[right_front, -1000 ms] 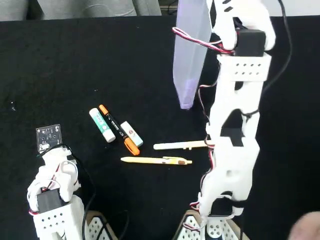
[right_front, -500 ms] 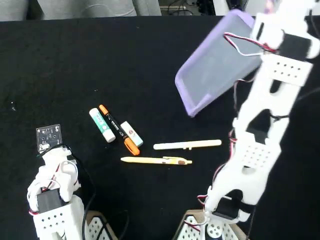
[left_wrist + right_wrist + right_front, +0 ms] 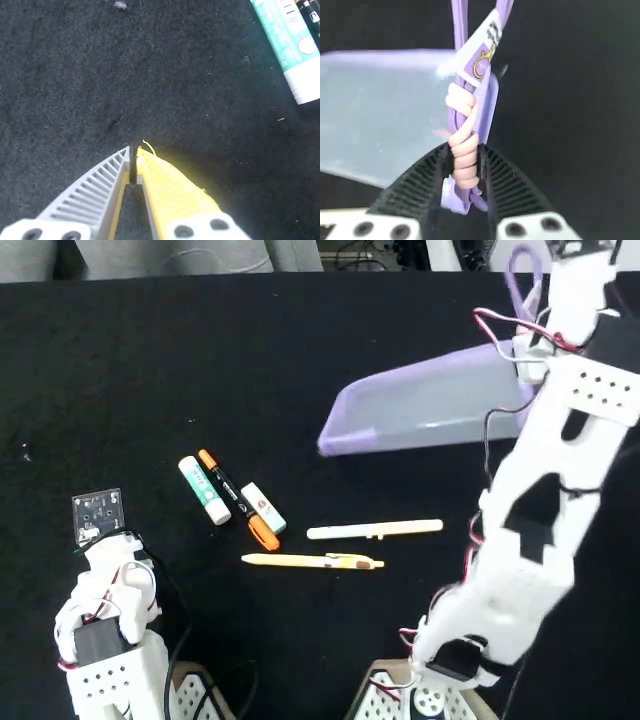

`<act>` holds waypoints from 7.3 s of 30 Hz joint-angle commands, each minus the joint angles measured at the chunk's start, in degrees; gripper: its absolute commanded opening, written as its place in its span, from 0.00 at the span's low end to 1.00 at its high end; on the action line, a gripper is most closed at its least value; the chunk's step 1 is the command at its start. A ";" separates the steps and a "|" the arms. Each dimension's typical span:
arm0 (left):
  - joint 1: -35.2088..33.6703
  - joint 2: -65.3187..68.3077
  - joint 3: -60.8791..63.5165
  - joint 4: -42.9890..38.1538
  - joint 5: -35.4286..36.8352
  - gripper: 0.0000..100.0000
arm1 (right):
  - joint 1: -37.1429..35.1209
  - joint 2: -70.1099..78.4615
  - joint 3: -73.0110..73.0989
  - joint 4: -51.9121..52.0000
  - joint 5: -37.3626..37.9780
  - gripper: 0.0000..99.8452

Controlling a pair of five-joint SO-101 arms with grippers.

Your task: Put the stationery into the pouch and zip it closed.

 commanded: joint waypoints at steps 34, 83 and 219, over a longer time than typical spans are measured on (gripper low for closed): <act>-0.13 -0.26 1.45 0.53 0.53 0.03 | -52.31 -92.44 110.64 -46.15 -9.49 0.01; 17.54 -0.26 -2.42 1.41 0.18 0.03 | -52.13 -94.99 125.67 -56.00 -9.93 0.01; 44.35 -0.18 1.36 -34.02 -2.64 0.25 | -52.31 -94.99 122.42 -57.93 -9.93 0.01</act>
